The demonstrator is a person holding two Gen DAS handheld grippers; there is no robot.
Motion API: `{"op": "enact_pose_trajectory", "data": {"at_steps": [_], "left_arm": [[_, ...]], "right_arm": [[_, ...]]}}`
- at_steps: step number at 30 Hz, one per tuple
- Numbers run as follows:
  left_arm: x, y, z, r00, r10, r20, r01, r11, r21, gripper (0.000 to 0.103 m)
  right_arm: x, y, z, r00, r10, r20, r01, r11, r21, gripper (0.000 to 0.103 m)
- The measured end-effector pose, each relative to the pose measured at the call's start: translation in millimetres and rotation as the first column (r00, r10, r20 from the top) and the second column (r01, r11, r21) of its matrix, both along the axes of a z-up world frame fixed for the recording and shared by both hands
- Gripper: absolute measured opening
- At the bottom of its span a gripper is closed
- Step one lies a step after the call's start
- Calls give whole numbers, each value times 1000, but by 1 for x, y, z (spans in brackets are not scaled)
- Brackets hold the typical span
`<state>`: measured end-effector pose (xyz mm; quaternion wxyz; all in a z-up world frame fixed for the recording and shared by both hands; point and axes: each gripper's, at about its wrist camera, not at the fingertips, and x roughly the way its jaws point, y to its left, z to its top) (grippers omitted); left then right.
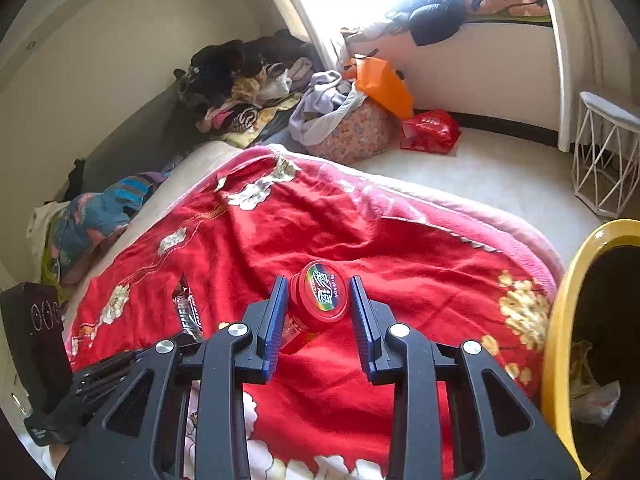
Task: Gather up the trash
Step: 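Close the right gripper on the red tube while the left gripper lifts the wrapper, then carry the dark wrapper and red tube with both grippers over the bin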
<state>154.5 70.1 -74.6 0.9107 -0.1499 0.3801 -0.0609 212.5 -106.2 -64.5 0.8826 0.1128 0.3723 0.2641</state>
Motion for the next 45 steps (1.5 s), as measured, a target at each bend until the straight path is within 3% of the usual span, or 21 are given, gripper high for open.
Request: {"op": "enact_pose_trajectory", "data": {"at_steps": [26,45], "left_arm": [[6,-71,26,986,-154,62,153,988,25,6],[13,-148,32,948,-309,78,305,950,59,6]], "right_arm": [[-19,-87,24,986,-161,48,159,986,37,29],[-32,-180,23,931,-360,54,358,933,33,29]]}}
